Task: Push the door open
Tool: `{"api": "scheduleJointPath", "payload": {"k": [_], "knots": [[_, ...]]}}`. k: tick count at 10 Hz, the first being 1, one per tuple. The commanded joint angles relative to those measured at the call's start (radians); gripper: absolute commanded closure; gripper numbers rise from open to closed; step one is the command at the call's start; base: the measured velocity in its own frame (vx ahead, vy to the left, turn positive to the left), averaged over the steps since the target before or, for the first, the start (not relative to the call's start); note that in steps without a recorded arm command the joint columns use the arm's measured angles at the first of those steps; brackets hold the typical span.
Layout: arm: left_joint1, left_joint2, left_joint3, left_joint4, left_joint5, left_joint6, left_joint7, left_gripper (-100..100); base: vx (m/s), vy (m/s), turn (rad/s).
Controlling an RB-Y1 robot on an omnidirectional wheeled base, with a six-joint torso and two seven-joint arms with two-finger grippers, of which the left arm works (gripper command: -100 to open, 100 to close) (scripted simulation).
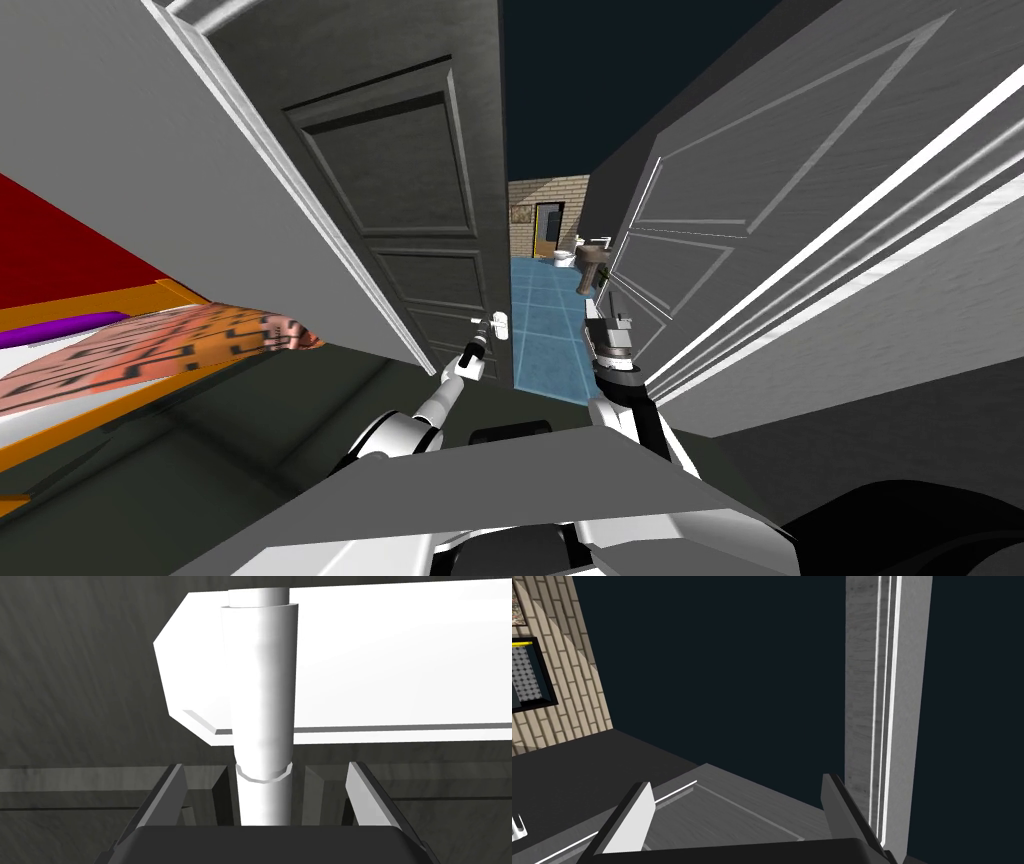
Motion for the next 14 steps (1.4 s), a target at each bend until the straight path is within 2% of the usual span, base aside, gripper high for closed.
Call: {"api": "scheduleJointPath", "payload": {"k": [1,6,7,11,14], "knots": [[-0.001,0.001,0.0,0.003,0.0,-0.002,0.0,100,-0.008,0.003,0.009],[-0.001,0.001,0.0,0.003,0.0,-0.002,0.0,100,-0.01,0.003,-0.005],[-0.002,0.015,0.014,0.004,0.005,-0.002,-0.003,100,0.118,-0.047,0.025],[0.0,0.037,0.041,0.006,0.014,-0.001,-0.012,100,0.143,-0.128,0.051],[0.002,0.056,0.073,0.009,0.024,-0.001,-0.022,100,0.18,-0.136,0.059]]}}
